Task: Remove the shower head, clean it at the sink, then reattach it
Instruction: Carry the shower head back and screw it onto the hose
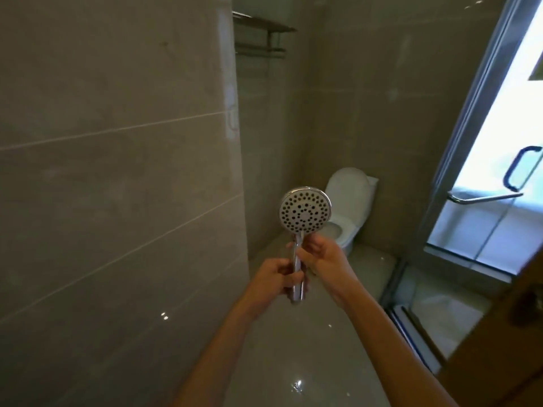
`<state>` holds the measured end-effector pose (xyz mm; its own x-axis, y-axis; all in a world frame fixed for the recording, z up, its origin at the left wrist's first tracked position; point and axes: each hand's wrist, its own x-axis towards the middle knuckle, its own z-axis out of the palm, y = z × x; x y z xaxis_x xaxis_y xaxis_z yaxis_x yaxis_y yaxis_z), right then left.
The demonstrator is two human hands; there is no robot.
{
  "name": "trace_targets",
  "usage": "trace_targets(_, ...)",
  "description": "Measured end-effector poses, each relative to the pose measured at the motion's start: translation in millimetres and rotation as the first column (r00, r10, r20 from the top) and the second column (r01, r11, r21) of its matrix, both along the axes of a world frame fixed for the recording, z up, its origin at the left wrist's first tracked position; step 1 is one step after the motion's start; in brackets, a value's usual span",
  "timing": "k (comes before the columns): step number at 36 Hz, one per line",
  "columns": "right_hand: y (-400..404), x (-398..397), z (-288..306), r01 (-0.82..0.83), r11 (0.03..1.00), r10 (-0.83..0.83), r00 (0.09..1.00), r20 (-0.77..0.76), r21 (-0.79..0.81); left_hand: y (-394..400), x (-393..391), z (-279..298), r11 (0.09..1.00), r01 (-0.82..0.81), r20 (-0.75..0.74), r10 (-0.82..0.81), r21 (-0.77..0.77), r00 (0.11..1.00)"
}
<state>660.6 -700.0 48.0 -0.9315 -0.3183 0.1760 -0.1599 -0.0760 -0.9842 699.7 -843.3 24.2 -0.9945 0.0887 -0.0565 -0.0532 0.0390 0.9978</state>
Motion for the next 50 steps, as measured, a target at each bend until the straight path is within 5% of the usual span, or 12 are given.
trace_targets(25,138,-265,9,0.558,0.830,-0.558,0.830,-0.002,0.002,145,-345,7,0.871,0.482,-0.044,-0.488,-0.092,0.872)
trace_targets(50,400,-472,15,0.733,0.678,-0.733,0.680,-0.028,0.059,423,-593,4,0.656,0.755,-0.084,-0.752,0.011,0.654)
